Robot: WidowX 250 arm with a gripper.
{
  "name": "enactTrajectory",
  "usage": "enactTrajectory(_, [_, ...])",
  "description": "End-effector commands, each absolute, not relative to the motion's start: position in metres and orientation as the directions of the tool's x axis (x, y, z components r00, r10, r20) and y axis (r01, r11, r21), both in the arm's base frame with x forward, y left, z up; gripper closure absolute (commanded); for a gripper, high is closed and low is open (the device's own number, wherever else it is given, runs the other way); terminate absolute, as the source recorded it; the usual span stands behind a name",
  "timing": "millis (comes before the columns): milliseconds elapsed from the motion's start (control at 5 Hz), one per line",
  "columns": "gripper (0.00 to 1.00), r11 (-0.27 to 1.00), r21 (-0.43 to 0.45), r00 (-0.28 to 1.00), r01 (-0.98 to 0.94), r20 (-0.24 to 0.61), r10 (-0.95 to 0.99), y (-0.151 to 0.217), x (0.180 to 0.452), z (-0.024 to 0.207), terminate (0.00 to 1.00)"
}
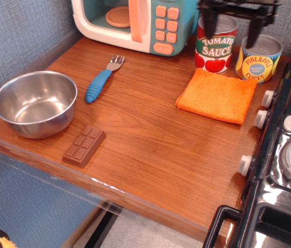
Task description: Move the towel and place under the two cans
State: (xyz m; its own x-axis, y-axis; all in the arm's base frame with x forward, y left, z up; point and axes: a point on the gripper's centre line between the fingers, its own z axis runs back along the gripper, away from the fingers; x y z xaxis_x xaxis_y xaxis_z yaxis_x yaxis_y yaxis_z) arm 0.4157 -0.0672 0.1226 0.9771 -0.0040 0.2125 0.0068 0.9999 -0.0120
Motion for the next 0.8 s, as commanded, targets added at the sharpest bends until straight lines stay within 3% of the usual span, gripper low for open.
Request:
enactTrajectory(0, [0.00,0.997,0.028,0.974,0.070,0.214,-0.075,-0.0384,0.3490,0.1201,0.00])
enactTrajectory(600, [0.00,0.994,0.041,0.969,0.102,0.222,-0.108,-0.0328,0.3400,0.1184,0.00])
